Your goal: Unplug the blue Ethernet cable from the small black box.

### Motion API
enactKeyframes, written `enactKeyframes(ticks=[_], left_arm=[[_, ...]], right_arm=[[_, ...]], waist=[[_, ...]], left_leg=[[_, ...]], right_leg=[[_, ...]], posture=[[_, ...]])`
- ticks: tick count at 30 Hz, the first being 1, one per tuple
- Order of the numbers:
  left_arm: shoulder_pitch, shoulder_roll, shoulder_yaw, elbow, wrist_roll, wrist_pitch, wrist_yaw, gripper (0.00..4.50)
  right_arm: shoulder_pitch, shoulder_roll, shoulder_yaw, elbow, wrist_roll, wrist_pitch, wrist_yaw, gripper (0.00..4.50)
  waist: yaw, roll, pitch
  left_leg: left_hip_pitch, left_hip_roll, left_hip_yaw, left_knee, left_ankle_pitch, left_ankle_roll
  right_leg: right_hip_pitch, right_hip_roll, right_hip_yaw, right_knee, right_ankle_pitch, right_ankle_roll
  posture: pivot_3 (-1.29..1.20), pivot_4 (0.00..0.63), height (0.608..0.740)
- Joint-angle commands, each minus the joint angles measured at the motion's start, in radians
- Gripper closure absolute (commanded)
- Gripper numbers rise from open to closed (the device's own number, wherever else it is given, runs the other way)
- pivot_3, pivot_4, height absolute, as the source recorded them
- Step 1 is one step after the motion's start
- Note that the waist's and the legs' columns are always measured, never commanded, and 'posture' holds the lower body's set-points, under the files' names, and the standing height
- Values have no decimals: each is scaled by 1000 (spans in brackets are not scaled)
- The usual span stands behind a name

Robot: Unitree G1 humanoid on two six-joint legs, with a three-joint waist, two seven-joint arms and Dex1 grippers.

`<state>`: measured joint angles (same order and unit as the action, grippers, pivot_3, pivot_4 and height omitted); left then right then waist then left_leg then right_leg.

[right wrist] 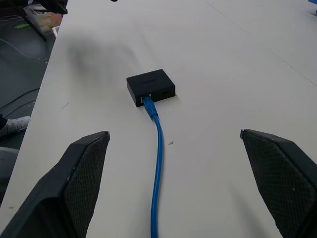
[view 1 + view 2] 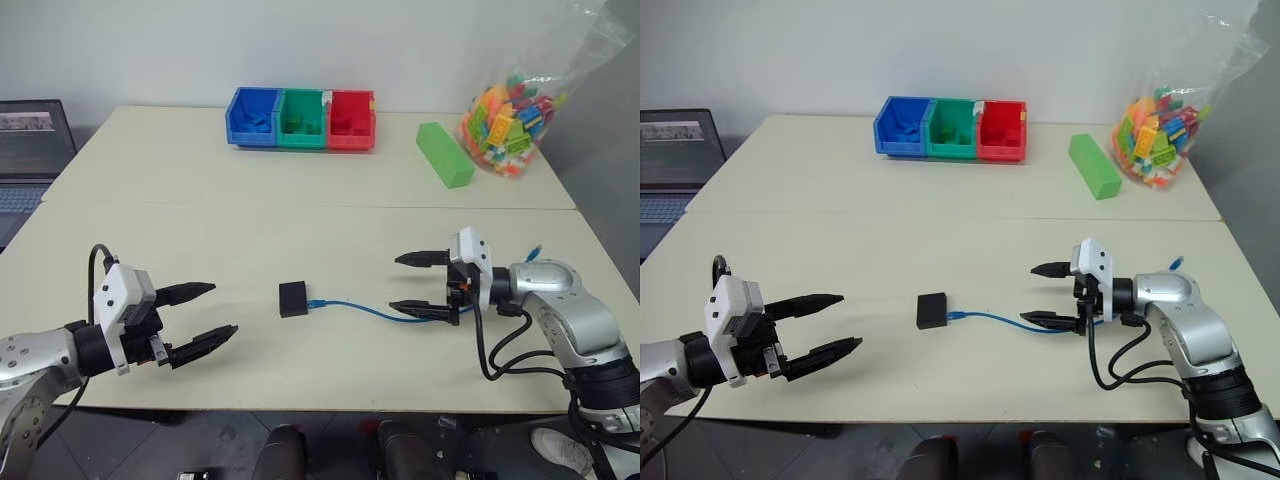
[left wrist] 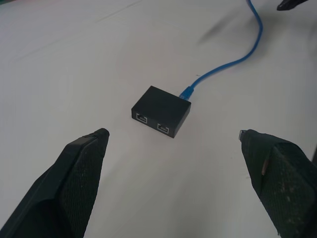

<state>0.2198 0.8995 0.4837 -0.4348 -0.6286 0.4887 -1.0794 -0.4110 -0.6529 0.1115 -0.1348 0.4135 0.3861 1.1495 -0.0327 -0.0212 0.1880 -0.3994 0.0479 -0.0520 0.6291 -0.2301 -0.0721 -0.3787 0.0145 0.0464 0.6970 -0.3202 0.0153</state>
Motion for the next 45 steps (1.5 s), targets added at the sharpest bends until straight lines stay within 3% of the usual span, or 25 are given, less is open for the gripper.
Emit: enactKeyframes(ticks=[1,8,12,21,28,33,45], left_arm=[[-36,11,9,5,-19,-41,-42,0],[-8,76,-13,27,0,-42,-155,0],[23,108,-44,57,83,-125,-212,0],[-10,107,-84,101,135,-153,-203,0],[-7,97,-66,94,123,-144,-191,0],[-2,92,-54,91,113,-131,-179,0],[-101,86,-95,124,93,-56,-94,0]], right_arm=[[-25,13,13,-21,-7,6,-12,11],[-42,39,91,-8,-72,-31,-13,11],[-60,88,161,15,-133,-79,-21,11],[-212,320,322,311,-341,-204,-145,11],[-244,384,356,426,-408,-266,-154,11],[-249,393,351,447,-430,-279,-154,857],[-256,395,330,447,-449,-280,-169,3772]], waist=[[0,0,0],[-1,0,0],[-3,1,0],[-3,0,0],[0,0,0],[-1,0,0],[-1,0,0]], left_leg=[[0,0,0,0,0,0],[0,0,1,0,0,0],[0,0,1,0,0,0],[0,1,1,0,0,0],[-2,0,1,-1,0,0],[-1,1,0,-1,0,0],[-1,1,0,-1,0,0]], right_leg=[[0,0,0,0,0,0],[-1,0,0,0,0,0],[-1,0,0,0,0,0],[-2,1,0,1,0,-1],[-3,0,0,1,1,-2],[-3,1,0,1,1,-2],[-3,1,-1,1,1,-2]], posture=[[0,150,740],[0,150,740],[0,150,740],[0,150,740],[0,150,740],[0,150,740],[0,150,740]])
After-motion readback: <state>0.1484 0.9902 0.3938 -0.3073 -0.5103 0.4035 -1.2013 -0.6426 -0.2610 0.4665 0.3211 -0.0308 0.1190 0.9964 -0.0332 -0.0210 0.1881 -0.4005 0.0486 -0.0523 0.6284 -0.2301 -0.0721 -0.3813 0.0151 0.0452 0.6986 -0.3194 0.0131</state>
